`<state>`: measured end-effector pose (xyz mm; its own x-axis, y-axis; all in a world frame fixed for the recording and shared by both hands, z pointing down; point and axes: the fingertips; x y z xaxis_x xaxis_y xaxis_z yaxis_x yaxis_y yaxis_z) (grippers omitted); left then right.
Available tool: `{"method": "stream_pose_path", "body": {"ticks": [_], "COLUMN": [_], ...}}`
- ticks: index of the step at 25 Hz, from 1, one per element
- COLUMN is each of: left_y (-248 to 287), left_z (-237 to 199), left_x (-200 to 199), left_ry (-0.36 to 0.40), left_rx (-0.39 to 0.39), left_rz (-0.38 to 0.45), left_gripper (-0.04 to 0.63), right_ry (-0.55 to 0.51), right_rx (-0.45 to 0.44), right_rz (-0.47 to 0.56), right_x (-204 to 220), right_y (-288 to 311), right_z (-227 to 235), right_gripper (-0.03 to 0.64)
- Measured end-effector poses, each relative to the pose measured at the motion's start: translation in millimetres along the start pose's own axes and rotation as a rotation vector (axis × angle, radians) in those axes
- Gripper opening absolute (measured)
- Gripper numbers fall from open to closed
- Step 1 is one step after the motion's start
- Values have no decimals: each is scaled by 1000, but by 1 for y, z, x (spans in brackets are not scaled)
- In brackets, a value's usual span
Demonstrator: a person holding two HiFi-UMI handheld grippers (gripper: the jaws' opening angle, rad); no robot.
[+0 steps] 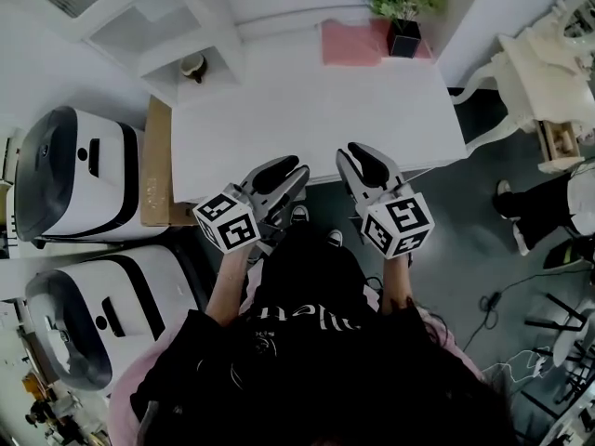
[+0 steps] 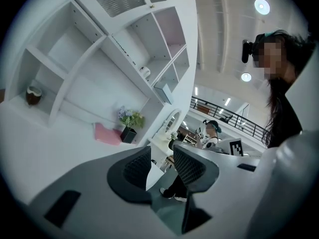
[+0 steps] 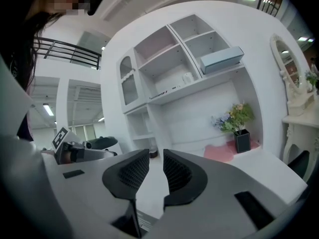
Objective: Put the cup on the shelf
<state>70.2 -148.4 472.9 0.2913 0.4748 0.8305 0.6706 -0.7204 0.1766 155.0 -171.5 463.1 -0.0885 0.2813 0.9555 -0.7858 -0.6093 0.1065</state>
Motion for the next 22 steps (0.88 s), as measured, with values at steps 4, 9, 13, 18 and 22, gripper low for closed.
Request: {"method": "stream_pose_path", "body": {"ticks": [4, 9, 13, 18, 22], "left_y": [-11, -36, -65, -121, -177], "left_z": [2, -14, -26, -39, -60], "left_x": [1, -1, -2, -7, -5], "left_ry": [-3, 65, 88, 84, 81], "left_rx": [1, -35, -50, -50, -62], "left_rz": [18, 32, 44, 69, 73], "left_gripper": [144, 140, 140, 137, 137], "right_ry": [-14, -40, -58, -54, -37], "right_rx": [-37, -66, -82, -80, -67], "right_rz": [-16, -31, -22, -33, -39], "right_x": [6, 8, 7, 21, 40], "right_y": [11, 27, 40, 58, 76], "right_z": [-21, -51, -81, -130, -175], "right_gripper": [110, 107, 101, 93, 84]}}
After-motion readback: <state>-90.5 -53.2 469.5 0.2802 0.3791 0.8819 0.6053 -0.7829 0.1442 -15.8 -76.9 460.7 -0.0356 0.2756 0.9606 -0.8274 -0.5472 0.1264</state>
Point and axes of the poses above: the fingertips, and each gripper's own axes: y forward along the fingers, z to its right, x out of its underside, and after that the axes turned 13 degrees about -x, right-handed
